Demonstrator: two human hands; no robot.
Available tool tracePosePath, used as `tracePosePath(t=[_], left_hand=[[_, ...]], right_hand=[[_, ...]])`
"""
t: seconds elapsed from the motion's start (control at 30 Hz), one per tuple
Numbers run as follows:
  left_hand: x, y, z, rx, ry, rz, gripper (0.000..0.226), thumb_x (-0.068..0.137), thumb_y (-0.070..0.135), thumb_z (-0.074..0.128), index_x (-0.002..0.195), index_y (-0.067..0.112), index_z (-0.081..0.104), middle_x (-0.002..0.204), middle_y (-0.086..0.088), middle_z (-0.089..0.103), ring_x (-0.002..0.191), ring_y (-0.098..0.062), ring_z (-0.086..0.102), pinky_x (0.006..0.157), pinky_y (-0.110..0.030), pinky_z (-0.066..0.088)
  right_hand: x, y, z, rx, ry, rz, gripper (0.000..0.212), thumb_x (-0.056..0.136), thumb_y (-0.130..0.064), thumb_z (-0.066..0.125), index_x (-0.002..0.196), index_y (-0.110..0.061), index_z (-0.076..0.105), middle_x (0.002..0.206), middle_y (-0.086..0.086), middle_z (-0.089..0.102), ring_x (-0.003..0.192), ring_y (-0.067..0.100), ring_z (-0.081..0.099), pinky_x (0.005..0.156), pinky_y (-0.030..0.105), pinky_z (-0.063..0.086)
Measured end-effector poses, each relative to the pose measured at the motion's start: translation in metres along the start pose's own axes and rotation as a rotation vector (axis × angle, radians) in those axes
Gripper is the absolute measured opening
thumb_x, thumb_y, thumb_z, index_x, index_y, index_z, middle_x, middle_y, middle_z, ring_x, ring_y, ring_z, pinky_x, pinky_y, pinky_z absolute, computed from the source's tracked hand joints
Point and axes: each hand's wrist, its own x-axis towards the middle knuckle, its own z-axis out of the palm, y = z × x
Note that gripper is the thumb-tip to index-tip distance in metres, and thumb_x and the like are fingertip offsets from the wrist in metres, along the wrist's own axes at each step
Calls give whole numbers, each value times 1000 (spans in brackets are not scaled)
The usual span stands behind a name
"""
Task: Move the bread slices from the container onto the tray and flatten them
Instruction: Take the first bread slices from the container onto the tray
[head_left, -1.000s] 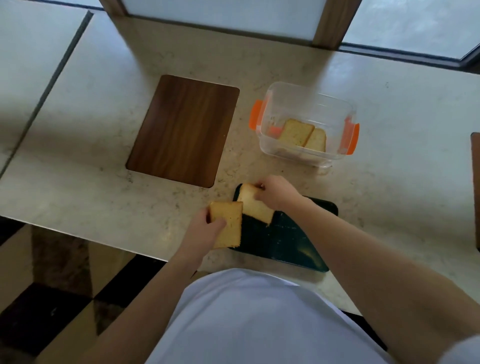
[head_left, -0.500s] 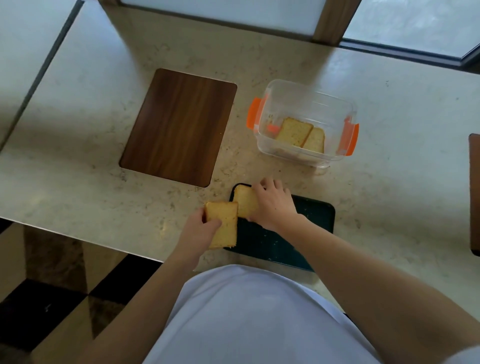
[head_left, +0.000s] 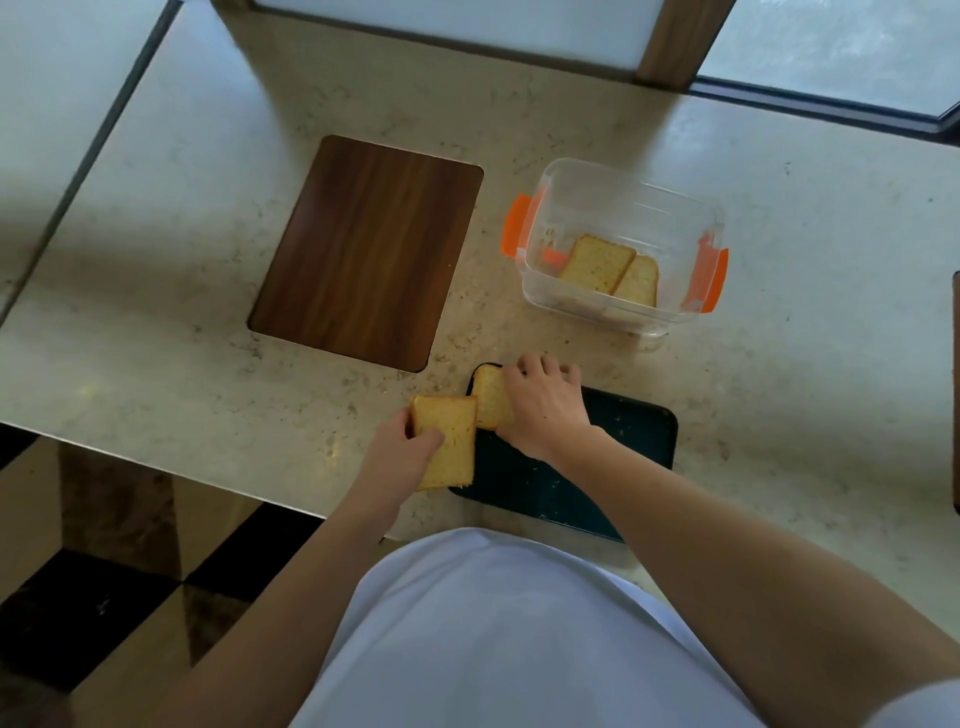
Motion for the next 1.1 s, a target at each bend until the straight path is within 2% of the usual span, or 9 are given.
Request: tracePosePath(t=[0.2, 0.27, 0.37, 0.53, 0.67, 0.77, 0.87, 1.0, 1.1], left_hand=[[-3, 5, 7, -240, -39, -110, 36, 93, 14, 61, 128, 17, 52, 122, -9, 62, 108, -29, 62, 92, -55, 54], [-4, 8, 14, -488, -21, -156, 41, 94, 3, 58, 133, 14, 49, 122, -9, 61, 109, -30, 61, 86, -53, 56], [-3, 13, 26, -711, 53, -167, 46, 92, -8, 56, 127, 20, 43, 116, -6, 55, 105, -28, 59, 72, -45, 57], [-5, 17, 38, -659, 49, -64, 50, 91, -10, 57, 127, 22, 41, 118, -2, 51, 106, -25, 57, 67, -40, 61], [-10, 8, 44, -561, -19, -76, 42, 92, -4, 60, 123, 17, 41, 122, -8, 51, 111, -29, 59, 79, -49, 61], [-12, -3, 43, -317, -28, -90, 32, 93, 5, 61, 117, 14, 43, 119, -10, 53, 107, -27, 61, 68, -36, 61], [-12, -19, 40, -12, 8, -41, 24, 92, 7, 57, 114, 12, 50, 118, -11, 57, 101, -23, 61, 75, -37, 58], [-12, -31, 40, 292, 58, 60, 32, 91, 8, 57, 123, 3, 55, 116, -8, 56, 94, -18, 56, 74, -28, 45], [-12, -31, 42, 377, 59, 87, 38, 91, 9, 56, 128, -1, 54, 117, -9, 54, 95, -18, 54, 73, -25, 42]], right_hand=[[-16, 5, -11, 313, 72, 125, 74, 78, -53, 73, 140, -22, 47, 139, 4, 46, 129, 27, 42, 108, 51, 31], [-32, 8, -16, 617, 118, 231, 60, 86, -50, 68, 135, -21, 52, 130, 0, 53, 117, 19, 52, 99, 41, 43], [-56, 9, -20, 1105, -69, 412, 55, 90, -49, 67, 133, -18, 53, 113, -5, 65, 93, 9, 67, 80, 31, 59], [-83, 9, -13, 1612, -213, 545, 35, 93, -25, 72, 123, -11, 61, 104, 10, 77, 89, 18, 77, 80, 36, 63], [-92, 10, -4, 1645, -171, 572, 25, 92, -16, 71, 116, -12, 64, 101, 12, 78, 88, 20, 77, 82, 36, 63], [-98, 13, 6, 1576, -165, 642, 21, 93, -15, 70, 113, -15, 63, 101, 12, 76, 86, 19, 77, 80, 34, 63], [-99, 15, 18, 1528, -160, 703, 23, 96, -13, 64, 118, -11, 59, 103, 14, 74, 92, 25, 75, 83, 38, 62], [-92, 11, 30, 1387, -151, 696, 27, 97, -20, 61, 122, -12, 58, 107, 7, 69, 95, 17, 70, 80, 33, 61], [-88, 8, 34, 1296, -139, 656, 24, 94, -26, 62, 117, -19, 59, 103, 0, 68, 93, 15, 68, 86, 41, 61]])
